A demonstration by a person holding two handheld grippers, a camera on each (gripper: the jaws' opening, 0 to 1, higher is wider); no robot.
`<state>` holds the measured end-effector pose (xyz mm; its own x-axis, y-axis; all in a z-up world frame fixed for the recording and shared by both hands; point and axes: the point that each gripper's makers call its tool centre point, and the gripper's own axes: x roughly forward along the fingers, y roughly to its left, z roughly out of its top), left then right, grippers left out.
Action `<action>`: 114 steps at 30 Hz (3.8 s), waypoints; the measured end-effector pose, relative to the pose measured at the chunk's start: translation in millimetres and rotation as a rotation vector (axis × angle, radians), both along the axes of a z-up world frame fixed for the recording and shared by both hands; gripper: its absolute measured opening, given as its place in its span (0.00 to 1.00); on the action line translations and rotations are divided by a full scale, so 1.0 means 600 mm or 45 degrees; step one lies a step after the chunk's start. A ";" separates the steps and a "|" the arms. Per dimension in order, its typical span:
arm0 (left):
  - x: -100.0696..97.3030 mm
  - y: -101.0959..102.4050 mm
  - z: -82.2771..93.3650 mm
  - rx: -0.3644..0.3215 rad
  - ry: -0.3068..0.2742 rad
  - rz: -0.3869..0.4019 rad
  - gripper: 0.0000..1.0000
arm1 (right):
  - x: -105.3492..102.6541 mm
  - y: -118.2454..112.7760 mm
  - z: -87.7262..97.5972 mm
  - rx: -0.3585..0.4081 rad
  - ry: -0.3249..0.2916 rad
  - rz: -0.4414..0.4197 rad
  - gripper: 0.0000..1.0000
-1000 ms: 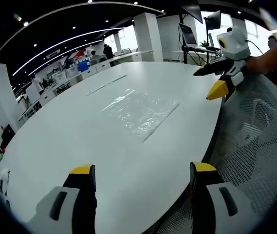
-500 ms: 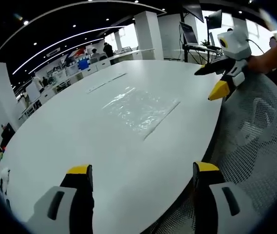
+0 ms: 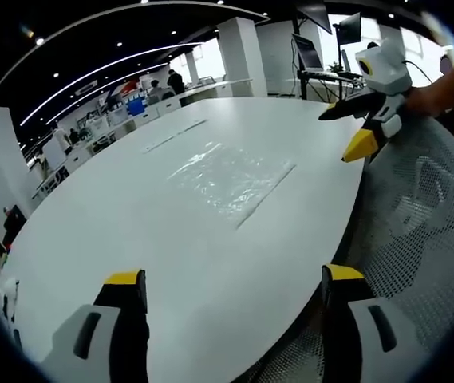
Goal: Open the resealable bag by pulling the two sides of the seal apart until the entire bag opening is separated and visibly accessible.
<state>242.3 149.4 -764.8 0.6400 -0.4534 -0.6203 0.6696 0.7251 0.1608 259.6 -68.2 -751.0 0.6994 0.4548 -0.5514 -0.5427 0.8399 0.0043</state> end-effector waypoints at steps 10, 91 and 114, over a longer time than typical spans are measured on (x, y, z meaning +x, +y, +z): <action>0.002 0.002 0.005 0.011 -0.008 -0.005 0.90 | 0.002 0.001 0.006 0.006 -0.011 0.008 0.98; 0.041 -0.026 0.036 -0.034 0.078 -0.100 0.61 | 0.078 0.091 -0.069 -0.269 0.233 0.563 0.30; 0.067 -0.050 0.034 0.017 0.090 -0.197 0.55 | 0.079 0.077 -0.111 -0.586 0.332 0.955 0.04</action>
